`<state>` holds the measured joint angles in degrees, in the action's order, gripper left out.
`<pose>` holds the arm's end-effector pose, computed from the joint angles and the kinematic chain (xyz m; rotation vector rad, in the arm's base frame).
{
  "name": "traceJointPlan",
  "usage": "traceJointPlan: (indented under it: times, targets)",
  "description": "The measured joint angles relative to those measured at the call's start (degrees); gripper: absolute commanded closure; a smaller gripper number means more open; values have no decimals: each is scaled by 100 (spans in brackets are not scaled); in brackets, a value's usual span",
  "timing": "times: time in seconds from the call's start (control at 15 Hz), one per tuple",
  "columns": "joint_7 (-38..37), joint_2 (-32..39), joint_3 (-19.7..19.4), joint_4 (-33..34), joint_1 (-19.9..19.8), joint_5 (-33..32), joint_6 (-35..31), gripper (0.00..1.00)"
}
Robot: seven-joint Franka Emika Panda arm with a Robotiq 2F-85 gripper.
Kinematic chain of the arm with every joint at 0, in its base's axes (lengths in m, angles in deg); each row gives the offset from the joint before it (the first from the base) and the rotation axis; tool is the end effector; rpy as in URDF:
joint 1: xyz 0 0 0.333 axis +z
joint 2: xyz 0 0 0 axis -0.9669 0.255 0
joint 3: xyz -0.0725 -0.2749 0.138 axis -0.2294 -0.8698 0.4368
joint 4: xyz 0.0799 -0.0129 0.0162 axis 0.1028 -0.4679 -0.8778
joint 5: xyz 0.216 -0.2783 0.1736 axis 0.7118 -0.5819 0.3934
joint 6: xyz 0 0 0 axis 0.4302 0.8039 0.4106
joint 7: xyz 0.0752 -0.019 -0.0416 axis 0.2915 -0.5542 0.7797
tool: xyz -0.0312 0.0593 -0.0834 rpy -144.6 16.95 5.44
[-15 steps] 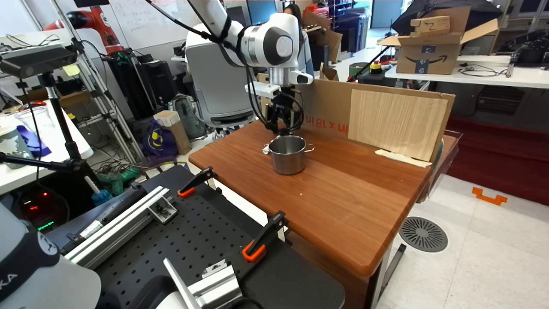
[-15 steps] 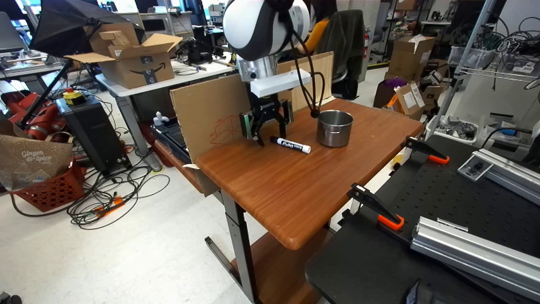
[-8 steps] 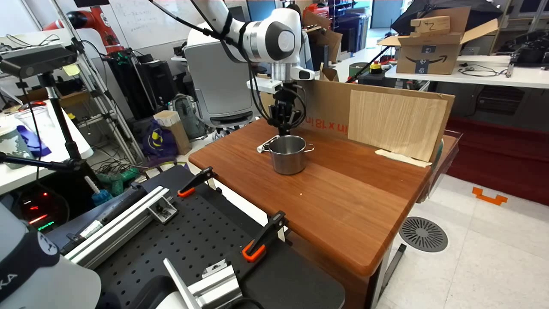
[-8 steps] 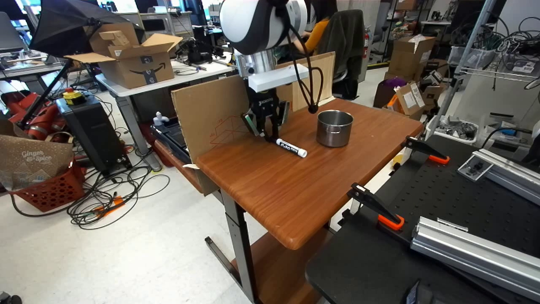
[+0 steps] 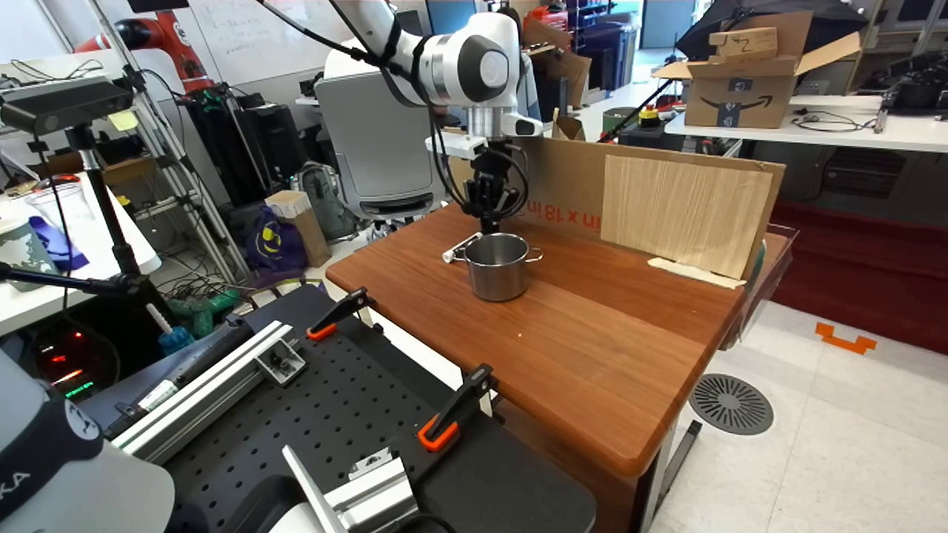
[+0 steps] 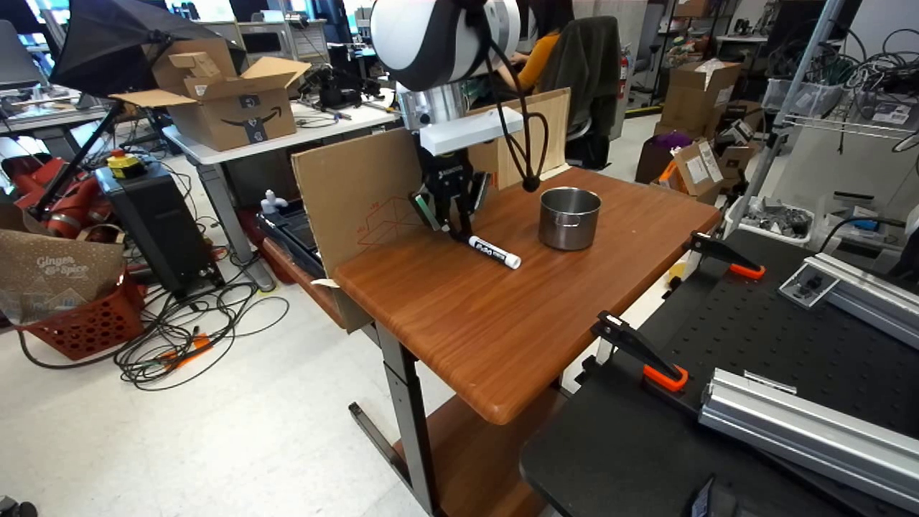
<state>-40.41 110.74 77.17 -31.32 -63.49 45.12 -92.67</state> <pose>0.6609 0.1345 0.1436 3.0561 -0.1827 -0.2803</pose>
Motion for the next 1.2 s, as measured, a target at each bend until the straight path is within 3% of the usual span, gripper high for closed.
traceJointPlan:
  times: [0.53,0.93,1.2]
  targets:
    - [-438,-460,-2,-346,140,0,-173,94]
    - [-899,-1620,-108,-1647,148,0,-1185,94]
    - [-1324,-2475,-272,-2759,163,-31,-2263,94]
